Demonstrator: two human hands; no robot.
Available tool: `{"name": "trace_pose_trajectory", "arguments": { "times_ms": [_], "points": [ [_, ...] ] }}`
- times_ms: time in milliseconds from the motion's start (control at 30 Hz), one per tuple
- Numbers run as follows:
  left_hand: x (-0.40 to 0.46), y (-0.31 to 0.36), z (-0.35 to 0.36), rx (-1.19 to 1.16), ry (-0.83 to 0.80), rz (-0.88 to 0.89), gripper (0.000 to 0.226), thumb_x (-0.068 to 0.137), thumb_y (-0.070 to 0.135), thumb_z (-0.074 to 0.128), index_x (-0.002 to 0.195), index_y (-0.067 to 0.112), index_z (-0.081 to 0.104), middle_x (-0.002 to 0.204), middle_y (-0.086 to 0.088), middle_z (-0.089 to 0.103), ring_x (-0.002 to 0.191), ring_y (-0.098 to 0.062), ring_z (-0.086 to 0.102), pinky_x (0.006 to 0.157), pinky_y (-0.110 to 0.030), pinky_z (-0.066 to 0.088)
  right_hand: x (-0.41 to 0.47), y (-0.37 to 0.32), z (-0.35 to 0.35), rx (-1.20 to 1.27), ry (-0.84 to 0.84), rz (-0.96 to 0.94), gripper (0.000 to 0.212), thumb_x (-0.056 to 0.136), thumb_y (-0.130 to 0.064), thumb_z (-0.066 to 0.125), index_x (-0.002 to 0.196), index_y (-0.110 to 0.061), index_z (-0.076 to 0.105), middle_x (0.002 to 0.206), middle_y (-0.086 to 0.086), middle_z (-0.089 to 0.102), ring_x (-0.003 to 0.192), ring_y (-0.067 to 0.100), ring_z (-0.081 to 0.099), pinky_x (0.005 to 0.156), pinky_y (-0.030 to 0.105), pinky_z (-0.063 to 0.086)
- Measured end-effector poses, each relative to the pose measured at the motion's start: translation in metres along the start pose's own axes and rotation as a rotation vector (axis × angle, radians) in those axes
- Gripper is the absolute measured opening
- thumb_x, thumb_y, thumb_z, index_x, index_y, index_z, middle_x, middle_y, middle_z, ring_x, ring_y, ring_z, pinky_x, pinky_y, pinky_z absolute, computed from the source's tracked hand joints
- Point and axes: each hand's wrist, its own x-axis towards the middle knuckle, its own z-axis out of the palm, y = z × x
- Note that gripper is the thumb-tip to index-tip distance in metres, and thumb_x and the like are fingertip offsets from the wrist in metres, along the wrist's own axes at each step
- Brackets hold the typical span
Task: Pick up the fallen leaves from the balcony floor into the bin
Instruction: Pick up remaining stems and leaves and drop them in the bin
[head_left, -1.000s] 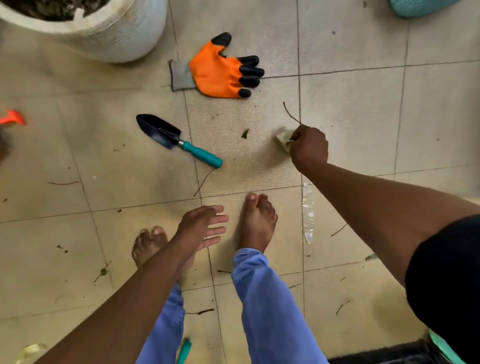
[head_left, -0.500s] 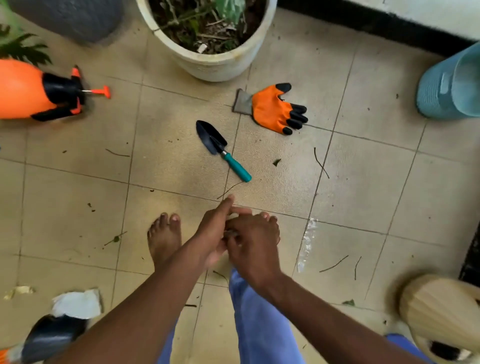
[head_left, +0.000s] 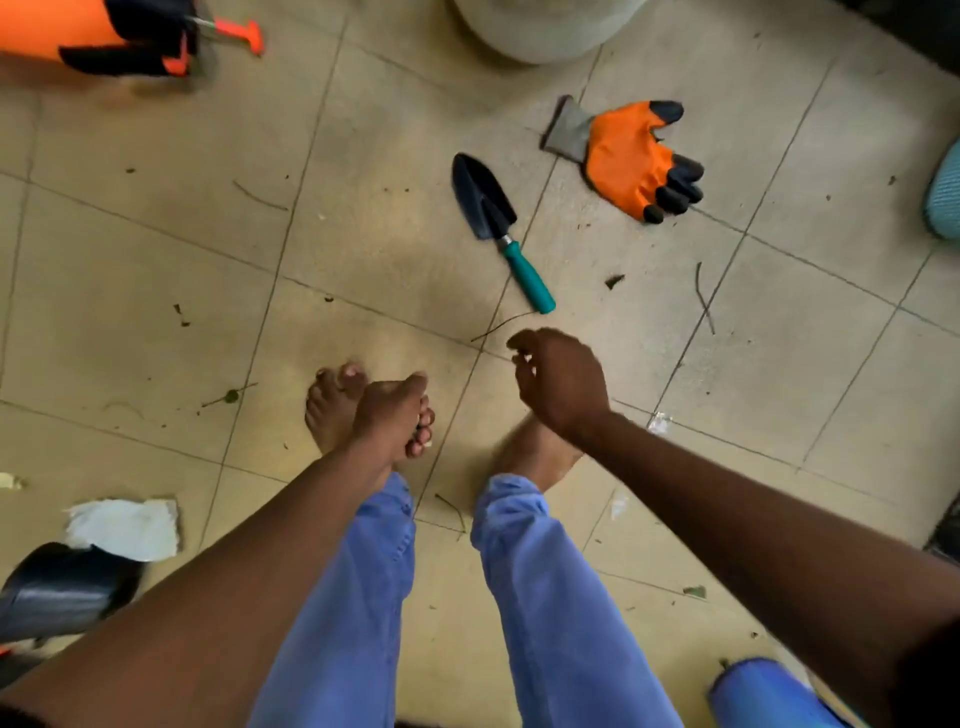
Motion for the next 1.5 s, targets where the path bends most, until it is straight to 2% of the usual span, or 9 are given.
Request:
{"name": "trace_pose_trajectory", "arguments": {
  "times_ms": [233, 367, 433, 533, 633, 767, 900, 1167, 1500],
  "points": [
    [0.029, -0.024, -0.045, 0.096, 0.030, 0.090, 0.025, 0.096, 0.043, 0.056, 0.081, 0.022, 0.057, 0.066, -0.006, 0.056, 0.049, -0.016, 0.046, 0.047, -0.022, 0.031, 0.078, -0.001, 0.048, -0.469, -0.050, -0.220, 0.031, 0.087, -0.010, 0.065, 0.117, -0.014, 0.058, 0.107, 0.012, 0.058, 0.091, 0.033, 0.060, 0.057, 0.035, 0.039],
    [0.044, -0.043, -0.076, 0.076, 0.060, 0.090, 0.073, 0.087, 0.063, 0.052, 0.145, 0.019, 0.047, 0.135, -0.032, 0.054, 0.112, -0.057, 0.059, 0.089, -0.073, 0.050, 0.085, -0.012, 0.056, -0.574, -0.109, -0.373, 0.031, 0.078, 0.001, 0.069, 0.107, -0.004, 0.060, 0.100, 0.014, 0.056, 0.083, 0.032, 0.056, 0.055, 0.037, 0.044],
    [0.050, -0.048, -0.090, 0.042, 0.102, 0.070, 0.082, 0.077, 0.068, 0.055, 0.134, 0.008, 0.056, 0.123, -0.026, 0.066, 0.108, -0.045, 0.067, 0.091, -0.063, 0.055, 0.082, -0.012, 0.059, -0.614, -0.140, -0.427, 0.030, 0.071, 0.005, 0.072, 0.099, -0.002, 0.063, 0.095, 0.015, 0.057, 0.079, 0.033, 0.057, 0.053, 0.037, 0.046],
    [0.045, -0.047, -0.108, -0.050, 0.112, 0.072, 0.041, 0.093, 0.043, 0.059, 0.103, 0.004, 0.063, 0.069, -0.012, 0.067, 0.059, -0.025, 0.063, 0.063, -0.031, 0.048, 0.087, -0.013, 0.058, -0.657, -0.161, -0.516, 0.031, 0.052, 0.008, 0.075, 0.078, -0.005, 0.062, 0.079, 0.013, 0.057, 0.065, 0.034, 0.058, 0.047, 0.034, 0.045],
    [0.042, -0.051, -0.118, -0.150, 0.104, 0.060, 0.056, 0.085, 0.049, 0.060, 0.103, -0.003, 0.067, 0.076, -0.024, 0.067, 0.063, -0.030, 0.062, 0.068, -0.033, 0.042, 0.099, -0.015, 0.055, -0.778, -0.185, -0.698, 0.027, 0.059, 0.009, 0.075, 0.075, -0.009, 0.062, 0.069, 0.009, 0.056, 0.058, 0.031, 0.056, 0.051, 0.035, 0.047],
    [0.037, -0.053, -0.126, -0.260, 0.099, -0.019, 0.041, 0.093, 0.042, 0.061, 0.066, 0.012, 0.059, 0.052, -0.001, 0.056, 0.043, -0.016, 0.049, 0.051, -0.023, 0.039, 0.106, -0.025, 0.056, -0.895, -0.235, -0.767, 0.019, 0.076, 0.003, 0.069, 0.086, -0.013, 0.065, 0.074, 0.007, 0.060, 0.066, 0.028, 0.060, 0.061, 0.038, 0.054],
    [0.026, -0.058, -0.131, -0.431, 0.095, -0.058, 0.042, 0.101, 0.034, 0.056, 0.064, 0.012, 0.055, 0.052, -0.002, 0.054, 0.044, -0.018, 0.048, 0.049, -0.022, 0.039, 0.090, -0.075, 0.053, -0.628, -0.257, -0.435, 0.036, 0.080, -0.010, 0.064, 0.114, -0.021, 0.060, 0.092, 0.002, 0.067, 0.083, 0.027, 0.064, 0.065, 0.030, 0.046],
    [-0.044, -0.038, -0.175, -0.928, 0.149, -0.030, 0.035, 0.102, 0.024, 0.054, 0.071, 0.011, 0.059, 0.059, -0.006, 0.056, 0.056, -0.022, 0.053, 0.055, -0.028, 0.047, -0.003, -0.290, 0.025, 0.472, -0.523, -0.095, 0.011, 0.072, -0.011, 0.072, 0.068, -0.017, 0.065, 0.063, 0.003, 0.064, 0.056, 0.014, 0.057, 0.050, 0.023, 0.043],
    [-0.113, -0.053, -0.258, -1.164, 0.105, -0.135, 0.023, 0.100, 0.036, 0.055, 0.099, 0.016, 0.066, 0.083, -0.011, 0.066, 0.069, -0.022, 0.060, 0.051, -0.024, 0.047, -0.069, -0.403, 0.039, -0.047, -0.431, -0.301, 0.007, 0.079, -0.022, 0.068, 0.074, -0.020, 0.065, 0.070, -0.006, 0.067, 0.067, 0.012, 0.063, 0.059, 0.029, 0.050]
  ]
}}
